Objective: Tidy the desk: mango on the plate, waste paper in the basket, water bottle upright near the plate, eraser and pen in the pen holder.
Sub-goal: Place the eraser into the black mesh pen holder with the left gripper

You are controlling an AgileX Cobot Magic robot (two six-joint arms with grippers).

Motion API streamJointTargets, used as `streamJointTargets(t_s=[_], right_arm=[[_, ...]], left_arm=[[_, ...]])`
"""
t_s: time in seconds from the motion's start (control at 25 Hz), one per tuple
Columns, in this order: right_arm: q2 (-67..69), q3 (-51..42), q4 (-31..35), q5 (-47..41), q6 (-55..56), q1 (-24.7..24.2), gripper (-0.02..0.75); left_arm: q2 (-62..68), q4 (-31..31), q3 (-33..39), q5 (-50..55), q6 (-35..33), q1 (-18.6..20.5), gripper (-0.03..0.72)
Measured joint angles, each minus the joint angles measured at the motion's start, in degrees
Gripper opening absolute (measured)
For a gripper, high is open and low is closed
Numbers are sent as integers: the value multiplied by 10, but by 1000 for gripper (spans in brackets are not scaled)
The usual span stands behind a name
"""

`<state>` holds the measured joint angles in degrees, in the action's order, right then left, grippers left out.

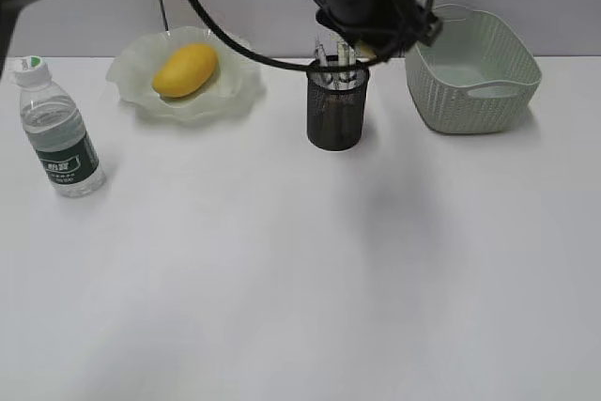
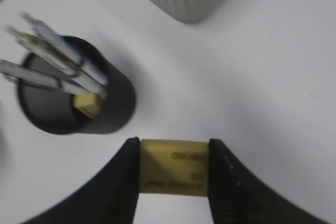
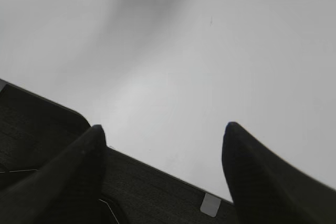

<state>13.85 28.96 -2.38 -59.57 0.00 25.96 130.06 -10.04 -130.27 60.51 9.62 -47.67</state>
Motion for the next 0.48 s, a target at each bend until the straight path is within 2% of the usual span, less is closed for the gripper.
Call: streamJointTargets(t_s=[0.2,0.32,0.48], right_arm=[[0,0,0,1,0,0,542],[0,0,0,1,0,0,541],[0,0,-1,1,0,0,541]], left_arm=[[4,60,-3,-41,0,72,299],[18,81,-4,-66,0,96,298],[39,93,-4,-93,0,106,298]])
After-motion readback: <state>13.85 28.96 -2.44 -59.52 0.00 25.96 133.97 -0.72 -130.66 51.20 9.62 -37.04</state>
